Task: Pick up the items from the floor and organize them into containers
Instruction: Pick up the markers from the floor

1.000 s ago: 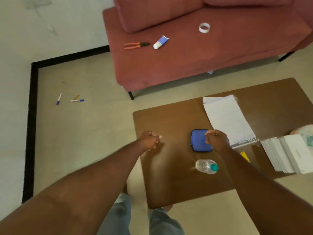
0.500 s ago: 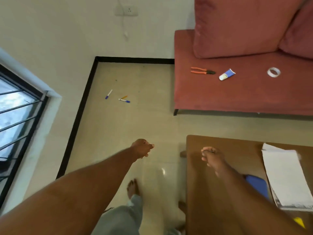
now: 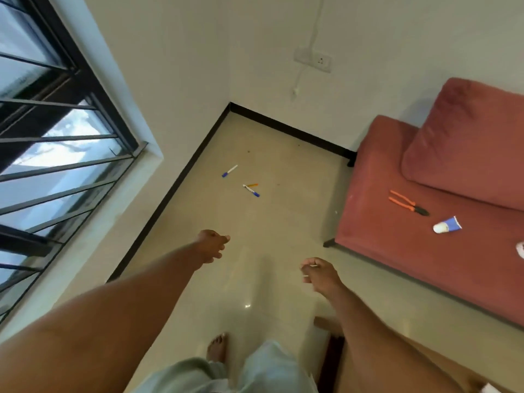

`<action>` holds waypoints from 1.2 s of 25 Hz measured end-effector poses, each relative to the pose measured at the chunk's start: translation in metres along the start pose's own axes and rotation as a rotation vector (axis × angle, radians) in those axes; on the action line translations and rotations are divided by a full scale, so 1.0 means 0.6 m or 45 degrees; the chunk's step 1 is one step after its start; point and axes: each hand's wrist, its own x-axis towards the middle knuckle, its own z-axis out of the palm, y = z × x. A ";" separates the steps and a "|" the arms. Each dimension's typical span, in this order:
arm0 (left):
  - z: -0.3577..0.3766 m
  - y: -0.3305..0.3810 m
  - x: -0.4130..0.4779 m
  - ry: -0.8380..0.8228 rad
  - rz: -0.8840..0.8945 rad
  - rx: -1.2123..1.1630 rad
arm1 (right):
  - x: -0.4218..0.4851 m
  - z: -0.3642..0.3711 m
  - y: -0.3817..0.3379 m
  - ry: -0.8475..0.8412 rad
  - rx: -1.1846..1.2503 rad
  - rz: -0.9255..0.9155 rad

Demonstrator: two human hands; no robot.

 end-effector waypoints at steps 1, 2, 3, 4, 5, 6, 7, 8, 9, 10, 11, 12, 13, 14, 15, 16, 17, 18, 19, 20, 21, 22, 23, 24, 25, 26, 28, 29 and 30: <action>-0.010 0.006 0.008 0.012 -0.019 -0.019 | 0.019 -0.002 -0.026 -0.005 -0.023 -0.011; -0.017 0.012 0.014 0.022 -0.031 -0.041 | 0.037 -0.005 -0.049 -0.017 -0.054 -0.023; -0.024 0.021 0.023 0.032 -0.038 -0.065 | 0.062 -0.007 -0.072 -0.032 -0.092 -0.036; -0.030 0.030 0.036 0.040 -0.047 -0.087 | 0.090 -0.008 -0.097 -0.057 -0.132 -0.050; -0.034 0.039 0.050 0.050 -0.057 -0.101 | 0.116 -0.010 -0.121 -0.086 -0.175 -0.070; -0.035 0.050 0.069 0.077 -0.072 -0.117 | 0.145 -0.015 -0.150 -0.120 -0.234 -0.098; -0.034 0.065 0.087 0.105 -0.087 -0.136 | 0.172 -0.021 -0.181 -0.143 -0.291 -0.130; -0.032 0.086 0.105 0.124 -0.098 -0.157 | 0.198 -0.029 -0.216 -0.165 -0.338 -0.162; -0.026 0.115 0.125 0.145 -0.115 -0.188 | 0.231 -0.043 -0.256 -0.194 -0.394 -0.198; -0.018 0.146 0.146 0.168 -0.131 -0.219 | 0.263 -0.058 -0.293 -0.233 -0.446 -0.225; -0.006 0.182 0.172 0.202 -0.140 -0.266 | 0.306 -0.078 -0.334 -0.277 -0.516 -0.252; 0.004 0.216 0.193 0.236 -0.142 -0.309 | 0.343 -0.096 -0.371 -0.309 -0.569 -0.279; 0.019 0.249 0.211 0.257 -0.149 -0.346 | 0.381 -0.117 -0.406 -0.329 -0.625 -0.294; 0.037 0.286 0.231 0.278 -0.153 -0.380 | 0.420 -0.142 -0.446 -0.361 -0.691 -0.325; 0.051 0.317 0.246 0.292 -0.142 -0.397 | 0.454 -0.163 -0.482 -0.384 -0.741 -0.349; 0.066 0.344 0.260 0.307 -0.147 -0.425 | 0.490 -0.184 -0.519 -0.381 -0.780 -0.364; 0.077 0.368 0.270 0.324 -0.161 -0.466 | 0.521 -0.201 -0.557 -0.358 -0.804 -0.382; 0.088 0.383 0.275 0.334 -0.169 -0.494 | 0.543 -0.213 -0.586 -0.345 -0.806 -0.400; 0.099 0.398 0.281 0.358 -0.173 -0.511 | 0.563 -0.223 -0.618 -0.357 -0.825 -0.421; 0.105 0.411 0.284 0.381 -0.189 -0.529 | 0.581 -0.231 -0.645 -0.367 -0.847 -0.446; 0.106 0.421 0.288 0.397 -0.219 -0.545 | 0.599 -0.235 -0.667 -0.374 -0.858 -0.464; 0.107 0.427 0.291 0.400 -0.258 -0.549 | 0.613 -0.237 -0.681 -0.385 -0.859 -0.486; 0.110 0.433 0.302 0.403 -0.273 -0.545 | 0.626 -0.237 -0.695 -0.415 -0.874 -0.536; 0.112 0.440 0.316 0.421 -0.275 -0.558 | 0.636 -0.233 -0.706 -0.452 -0.914 -0.574; 0.110 0.446 0.325 0.444 -0.273 -0.566 | 0.645 -0.229 -0.710 -0.481 -0.940 -0.586; 0.109 0.457 0.339 0.448 -0.271 -0.572 | 0.657 -0.225 -0.714 -0.495 -0.949 -0.581; 0.110 0.467 0.368 0.414 -0.262 -0.601 | 0.670 -0.214 -0.721 -0.537 -1.022 -0.599; 0.109 0.471 0.382 0.403 -0.263 -0.619 | 0.677 -0.206 -0.725 -0.559 -1.067 -0.604; 0.105 0.475 0.395 0.412 -0.258 -0.639 | 0.685 -0.195 -0.731 -0.575 -1.095 -0.613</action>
